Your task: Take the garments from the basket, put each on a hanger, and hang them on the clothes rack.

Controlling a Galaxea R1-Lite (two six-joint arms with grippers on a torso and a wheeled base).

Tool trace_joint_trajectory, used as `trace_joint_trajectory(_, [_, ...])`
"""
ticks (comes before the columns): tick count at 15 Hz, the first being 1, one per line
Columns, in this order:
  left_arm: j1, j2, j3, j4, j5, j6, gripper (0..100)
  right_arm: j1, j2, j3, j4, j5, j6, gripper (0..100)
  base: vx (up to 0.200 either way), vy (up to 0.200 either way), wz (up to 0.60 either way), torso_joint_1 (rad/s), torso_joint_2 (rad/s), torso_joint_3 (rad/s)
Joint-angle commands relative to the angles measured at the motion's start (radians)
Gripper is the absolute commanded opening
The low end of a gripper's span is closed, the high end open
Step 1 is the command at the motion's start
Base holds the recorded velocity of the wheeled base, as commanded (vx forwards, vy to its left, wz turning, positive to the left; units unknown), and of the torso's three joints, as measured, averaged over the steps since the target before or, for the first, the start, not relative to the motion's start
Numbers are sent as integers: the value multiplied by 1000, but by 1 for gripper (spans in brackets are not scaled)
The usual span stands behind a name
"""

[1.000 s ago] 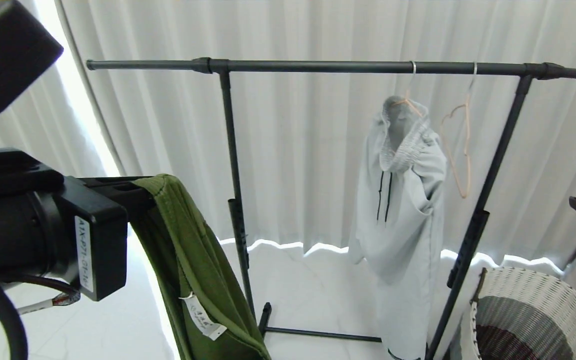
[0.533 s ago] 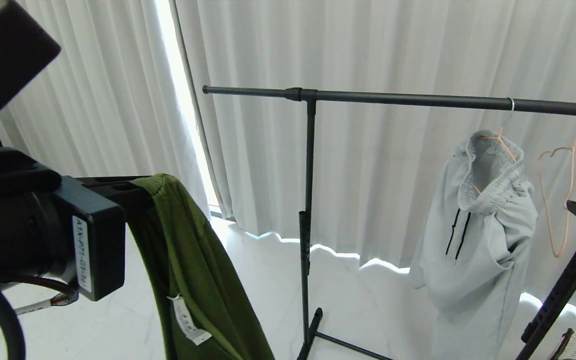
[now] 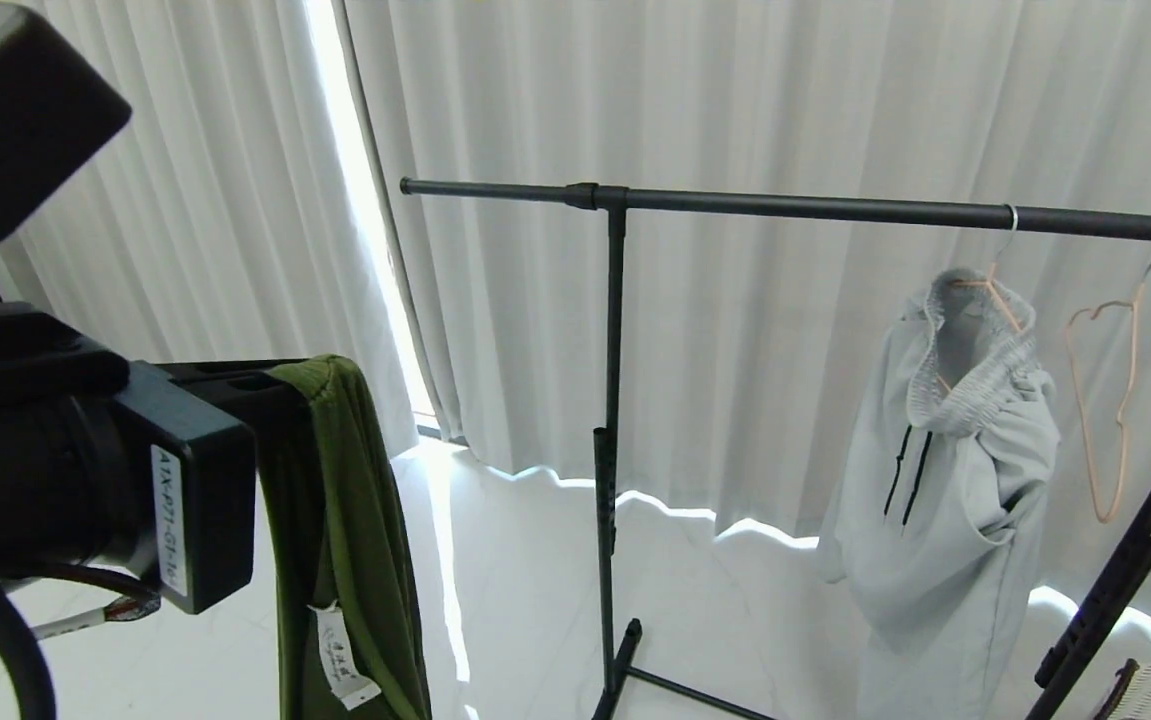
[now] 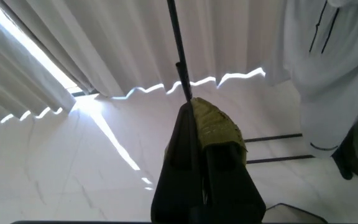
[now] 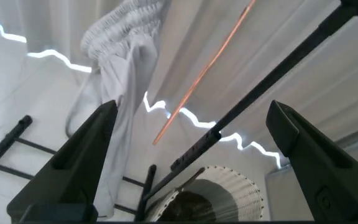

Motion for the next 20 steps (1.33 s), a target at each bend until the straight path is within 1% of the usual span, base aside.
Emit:
trace_joint_trajectory(1, [0, 2, 3, -1, 0, -1, 0, -3, 0, 0, 0, 1, 0, 100, 0, 0, -600, 2, 2, 2])
trace_joint_trajectory(5, [0, 2, 3, -1, 1, -1, 0, -3, -1, 0, -1, 1, 0, 100, 0, 0, -600, 4, -1, 0])
trace_joint_trajectory(10, [0, 0, 3, -4, 0, -1, 0, -3, 10, 30, -39, 20, 6, 100, 0, 0, 0, 0, 0, 0])
trace_joint_trajectory(11, [0, 0, 1, -4, 0, -1, 0, -3, 10, 40, -61, 44, 6, 100, 0, 0, 0, 0, 0, 0])
trace_joint_trajectory(14, [0, 2, -2, -4, 1, -1, 0, -3, 10, 40, -66, 49, 7, 100, 0, 0, 0, 0, 0, 0])
trace_joint_trajectory(16, [27, 2, -2, -4, 0, -1, 0, -6, 10, 40, -66, 47, 10, 100, 200, 0, 0, -5, 5, 2])
trace_joint_trajectory(20, [36, 5, -4, -4, 0, -1, 0, -21, 10, 40, -66, 50, 38, 100, 200, 0, 0, 1, -5, 5])
